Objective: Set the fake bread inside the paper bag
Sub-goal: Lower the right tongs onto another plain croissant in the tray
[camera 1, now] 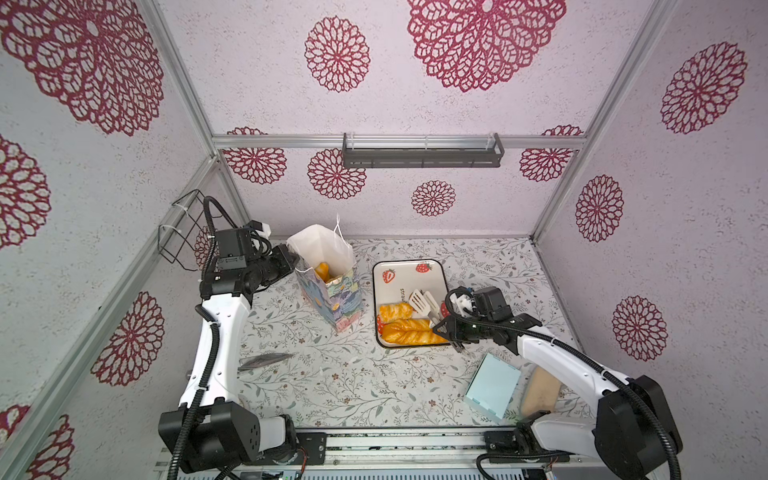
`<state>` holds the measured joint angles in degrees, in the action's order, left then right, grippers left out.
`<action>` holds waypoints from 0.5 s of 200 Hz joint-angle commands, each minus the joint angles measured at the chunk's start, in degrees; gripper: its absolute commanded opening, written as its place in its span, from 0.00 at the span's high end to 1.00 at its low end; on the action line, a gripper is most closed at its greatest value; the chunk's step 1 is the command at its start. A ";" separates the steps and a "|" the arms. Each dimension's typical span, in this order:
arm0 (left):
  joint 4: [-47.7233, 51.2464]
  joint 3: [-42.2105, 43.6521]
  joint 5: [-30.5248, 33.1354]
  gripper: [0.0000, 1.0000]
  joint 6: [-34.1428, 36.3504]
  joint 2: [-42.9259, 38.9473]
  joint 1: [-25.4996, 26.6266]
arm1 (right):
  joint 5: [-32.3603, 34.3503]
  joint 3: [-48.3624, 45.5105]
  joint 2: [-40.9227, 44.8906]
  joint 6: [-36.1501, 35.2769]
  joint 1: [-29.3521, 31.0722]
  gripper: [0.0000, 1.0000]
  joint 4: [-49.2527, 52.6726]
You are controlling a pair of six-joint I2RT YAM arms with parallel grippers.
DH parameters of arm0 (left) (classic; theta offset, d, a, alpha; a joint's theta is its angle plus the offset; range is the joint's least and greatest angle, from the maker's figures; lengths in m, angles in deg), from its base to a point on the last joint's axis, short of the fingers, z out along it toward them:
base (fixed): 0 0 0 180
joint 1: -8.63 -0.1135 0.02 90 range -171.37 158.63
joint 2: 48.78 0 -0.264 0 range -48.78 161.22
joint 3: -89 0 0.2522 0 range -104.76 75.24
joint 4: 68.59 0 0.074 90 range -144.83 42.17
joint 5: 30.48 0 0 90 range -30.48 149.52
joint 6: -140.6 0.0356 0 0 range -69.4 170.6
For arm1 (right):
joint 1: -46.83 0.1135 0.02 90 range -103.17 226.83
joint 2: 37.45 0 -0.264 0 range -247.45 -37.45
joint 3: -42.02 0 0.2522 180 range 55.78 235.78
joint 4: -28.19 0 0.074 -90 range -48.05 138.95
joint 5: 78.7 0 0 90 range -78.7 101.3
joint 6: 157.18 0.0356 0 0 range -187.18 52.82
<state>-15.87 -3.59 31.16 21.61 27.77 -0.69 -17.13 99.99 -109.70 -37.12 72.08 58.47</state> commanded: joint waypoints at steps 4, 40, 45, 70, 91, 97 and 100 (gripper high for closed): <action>-1.25 -2.26 0.98 1.00 -0.10 0.68 -0.86 | -1.31 -0.12 2.22 0.80 -0.28 0.58 -2.97; -1.32 -4.08 0.76 1.00 -0.19 1.98 -1.16 | -2.48 -1.29 1.55 1.83 -0.21 0.58 -4.84; -1.39 -4.26 0.74 1.00 -0.27 2.17 -1.26 | -2.58 -1.34 1.48 1.98 -0.24 0.58 -5.04; -1.59 -5.04 0.50 1.00 -0.46 3.16 -1.23 | -2.88 -1.47 0.85 2.06 -0.25 0.58 -5.35; -1.60 -5.56 0.48 1.00 -0.43 3.77 -1.24 | -3.38 -1.23 0.33 2.15 -0.14 0.57 -5.65; -1.61 -5.71 0.57 1.00 -0.31 3.94 -1.24 | -3.53 -1.23 0.19 2.24 -0.15 0.57 -5.86; -1.61 -5.71 0.63 1.00 -0.30 4.02 -1.27 | -3.61 -1.29 0.09 2.29 -0.12 0.57 -5.95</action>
<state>-16.48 -7.52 31.71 21.54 31.07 -1.65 -18.81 97.89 -109.77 -35.61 72.11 55.56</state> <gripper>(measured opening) 0.049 0.426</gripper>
